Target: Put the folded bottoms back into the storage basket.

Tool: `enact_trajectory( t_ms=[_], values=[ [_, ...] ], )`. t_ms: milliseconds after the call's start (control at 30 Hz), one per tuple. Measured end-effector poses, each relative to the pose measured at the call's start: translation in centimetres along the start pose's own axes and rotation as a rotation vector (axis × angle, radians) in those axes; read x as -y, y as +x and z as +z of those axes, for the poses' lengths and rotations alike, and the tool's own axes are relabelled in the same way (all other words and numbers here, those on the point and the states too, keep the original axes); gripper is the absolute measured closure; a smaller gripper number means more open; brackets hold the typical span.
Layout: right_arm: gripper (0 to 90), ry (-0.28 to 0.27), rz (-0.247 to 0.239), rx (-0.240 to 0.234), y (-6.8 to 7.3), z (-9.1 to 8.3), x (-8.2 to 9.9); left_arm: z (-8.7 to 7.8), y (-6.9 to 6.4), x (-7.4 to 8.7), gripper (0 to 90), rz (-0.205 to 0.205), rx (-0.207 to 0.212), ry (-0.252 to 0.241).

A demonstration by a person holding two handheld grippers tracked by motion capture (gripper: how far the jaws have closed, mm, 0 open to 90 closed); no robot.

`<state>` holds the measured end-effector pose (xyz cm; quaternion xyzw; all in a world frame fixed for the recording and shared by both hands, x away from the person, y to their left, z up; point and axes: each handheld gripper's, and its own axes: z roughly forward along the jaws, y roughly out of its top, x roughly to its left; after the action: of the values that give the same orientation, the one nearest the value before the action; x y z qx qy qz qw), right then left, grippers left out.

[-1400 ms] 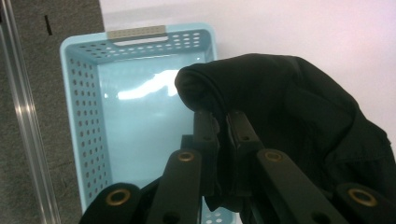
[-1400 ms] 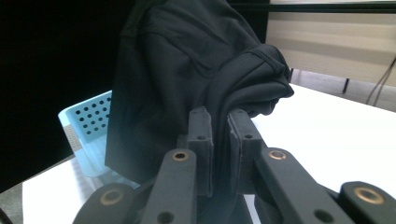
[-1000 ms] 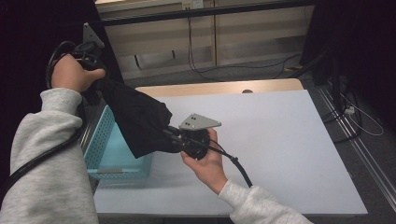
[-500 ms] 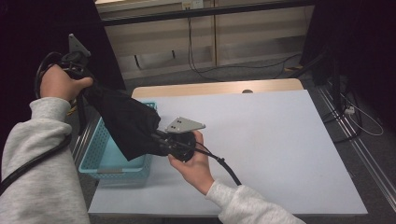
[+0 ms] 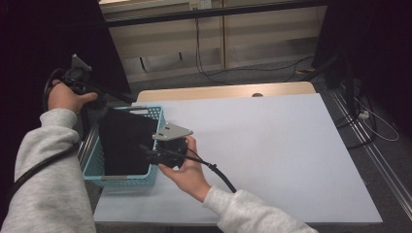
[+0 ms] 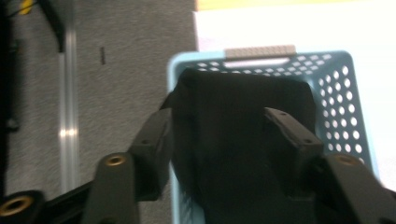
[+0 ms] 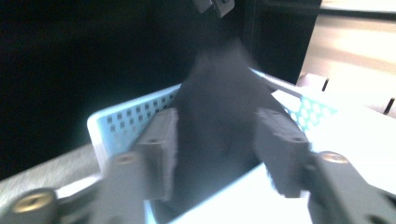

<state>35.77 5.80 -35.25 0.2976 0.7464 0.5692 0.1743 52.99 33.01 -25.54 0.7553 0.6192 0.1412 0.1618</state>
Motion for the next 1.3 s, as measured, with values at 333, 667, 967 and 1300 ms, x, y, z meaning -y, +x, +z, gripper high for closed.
enact_trajectory(
  t_ms=[333, 667, 967, 1300],
  values=[
    [30.2, 0.062, -0.059, 0.032, -5.7, -5.0, 2.8, 2.1, -1.9, 2.5, 32.0, 0.043, 0.083, -0.032],
    [27.0, 0.089, -0.041, 0.058, -8.7, -8.5, 5.2, 3.6, -3.3, 4.1, 30.0, 0.084, 0.113, -0.045],
    [26.1, 0.145, 0.005, 0.083, -11.3, -10.7, 8.3, 6.5, -3.5, 6.0, 30.4, 0.091, 0.147, -0.053],
    [25.3, 0.203, 0.014, 0.092, -13.0, -12.7, 10.4, 8.9, -3.6, 7.4, 34.3, 0.088, 0.138, -0.053]
  ],
)
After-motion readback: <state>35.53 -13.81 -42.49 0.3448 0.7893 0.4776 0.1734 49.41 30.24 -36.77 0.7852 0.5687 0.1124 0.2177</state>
